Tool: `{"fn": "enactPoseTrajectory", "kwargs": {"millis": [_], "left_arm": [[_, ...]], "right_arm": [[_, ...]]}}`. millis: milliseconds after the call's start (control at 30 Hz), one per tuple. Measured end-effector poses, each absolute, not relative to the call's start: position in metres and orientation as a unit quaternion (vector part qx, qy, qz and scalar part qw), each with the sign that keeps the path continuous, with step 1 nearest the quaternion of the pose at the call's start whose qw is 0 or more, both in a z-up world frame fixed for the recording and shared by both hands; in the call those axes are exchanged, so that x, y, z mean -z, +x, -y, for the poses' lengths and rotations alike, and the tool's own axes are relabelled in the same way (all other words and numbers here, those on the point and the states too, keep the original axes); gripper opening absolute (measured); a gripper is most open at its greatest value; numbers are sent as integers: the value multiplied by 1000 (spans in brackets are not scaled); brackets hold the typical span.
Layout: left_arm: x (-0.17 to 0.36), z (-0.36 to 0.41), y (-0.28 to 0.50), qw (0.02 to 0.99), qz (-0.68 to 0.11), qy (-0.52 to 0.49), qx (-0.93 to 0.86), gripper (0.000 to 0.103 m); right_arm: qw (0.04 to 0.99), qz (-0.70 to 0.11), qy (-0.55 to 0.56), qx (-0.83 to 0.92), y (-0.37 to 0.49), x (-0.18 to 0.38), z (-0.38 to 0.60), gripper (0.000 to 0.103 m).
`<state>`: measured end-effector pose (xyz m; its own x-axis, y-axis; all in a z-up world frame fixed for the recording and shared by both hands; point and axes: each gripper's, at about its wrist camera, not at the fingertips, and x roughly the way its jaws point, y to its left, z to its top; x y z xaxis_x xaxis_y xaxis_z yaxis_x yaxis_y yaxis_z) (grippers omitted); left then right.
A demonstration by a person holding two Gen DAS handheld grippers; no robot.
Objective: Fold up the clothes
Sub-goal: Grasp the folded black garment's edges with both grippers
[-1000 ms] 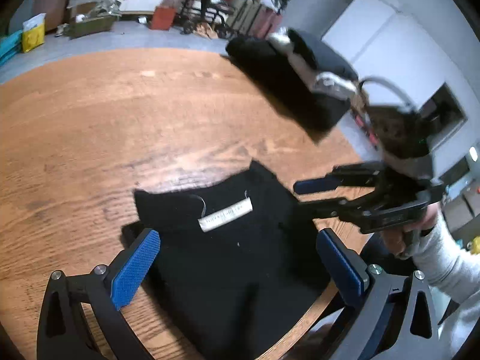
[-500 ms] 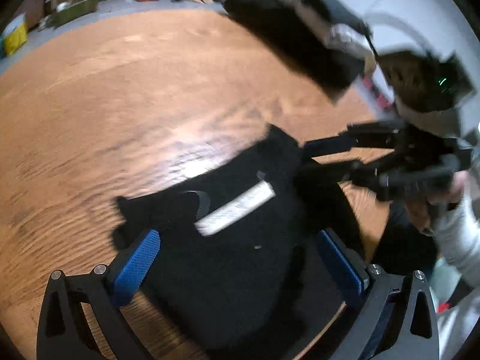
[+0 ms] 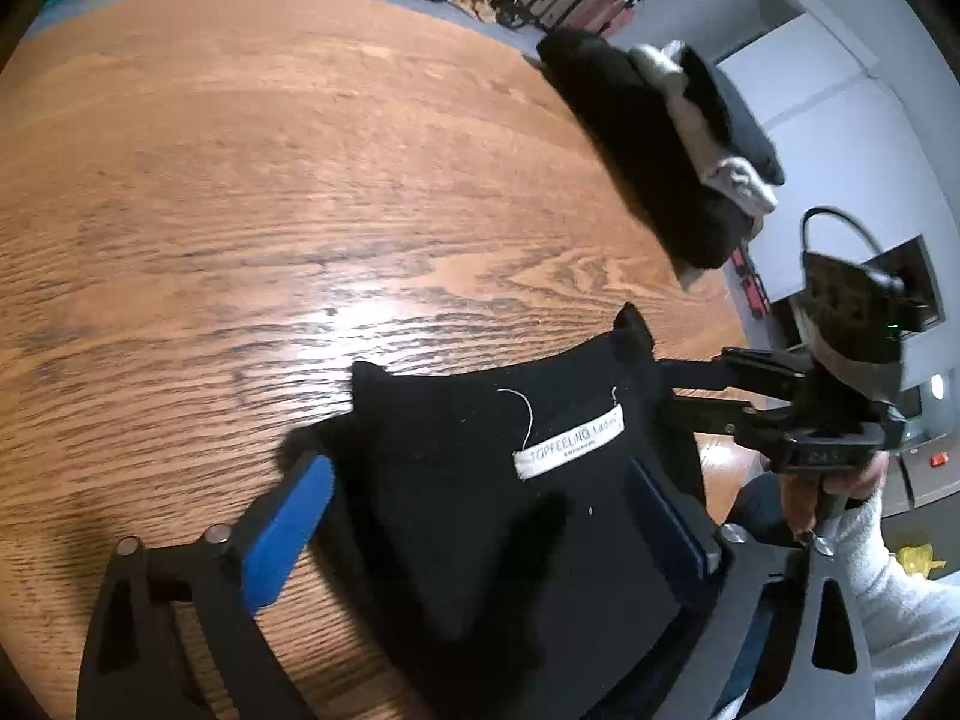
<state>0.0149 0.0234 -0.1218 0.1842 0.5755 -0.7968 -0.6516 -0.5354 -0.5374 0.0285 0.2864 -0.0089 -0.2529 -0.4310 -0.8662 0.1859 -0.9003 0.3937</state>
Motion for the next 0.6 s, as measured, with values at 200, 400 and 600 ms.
{"fn": "enactPoseTrajectory", "kwargs": {"millis": [200,400,600], "left_arm": [[117,-26,19,465,-14,-606,-645,19],[108,-8,22,441,-3,-612,-656,19],[117,7,4,408,20,-620,-669,71]], "right_arm": [[178,103,580,788,29,10,-288,51],[171,111,571,796,36,4,-296,52],[167,102,576,794,34,5,-292,52]]}}
